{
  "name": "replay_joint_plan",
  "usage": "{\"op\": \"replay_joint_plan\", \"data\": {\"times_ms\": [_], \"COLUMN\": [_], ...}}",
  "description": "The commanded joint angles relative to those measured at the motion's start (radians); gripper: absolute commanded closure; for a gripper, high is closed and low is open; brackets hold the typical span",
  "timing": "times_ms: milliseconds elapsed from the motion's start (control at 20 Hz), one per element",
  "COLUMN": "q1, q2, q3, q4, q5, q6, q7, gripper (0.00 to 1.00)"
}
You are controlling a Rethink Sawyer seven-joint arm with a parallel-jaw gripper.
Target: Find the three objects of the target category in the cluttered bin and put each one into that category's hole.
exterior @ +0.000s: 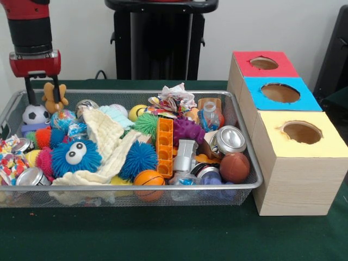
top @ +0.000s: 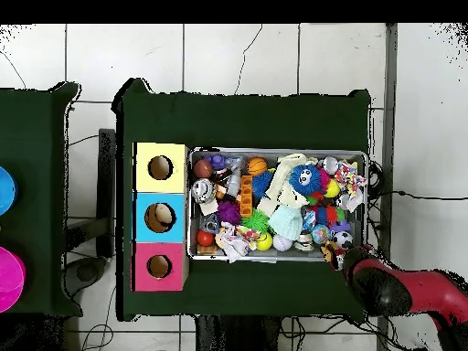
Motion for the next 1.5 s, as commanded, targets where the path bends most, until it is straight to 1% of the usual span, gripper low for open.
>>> {"op": "replay_joint_plan", "data": {"times_ms": [50, 300, 400, 650, 900, 1150, 1350, 1500], "q1": [0.02, 0.056, 0.064, 0.07, 0.078, 0.093, 0.084, 0.083], "q2": [0.068, 0.072, 0.07, 0.052, 0.052, 0.018, -0.022, -0.032], "q3": [-0.054, -0.09, -0.099, -0.112, -0.12, -0.136, -0.134, -0.135], "q4": [0.011, 0.021, 0.026, 0.039, 0.036, 0.06, 0.081, 0.087], "q5": [-0.094, -0.118, -0.116, -0.1, -0.085, -0.068, -0.048, -0.045], "q6": [-0.033, -0.074, -0.082, -0.092, -0.093, -0.094, -0.082, -0.083], "q7": [-0.127, -0.062, -0.052, -0.057, -0.066, -0.052, -0.062, -0.063], "gripper": [0.0, 0.0, 0.0, 0.0, 0.0, 0.0, 0.0, 0.0]}}
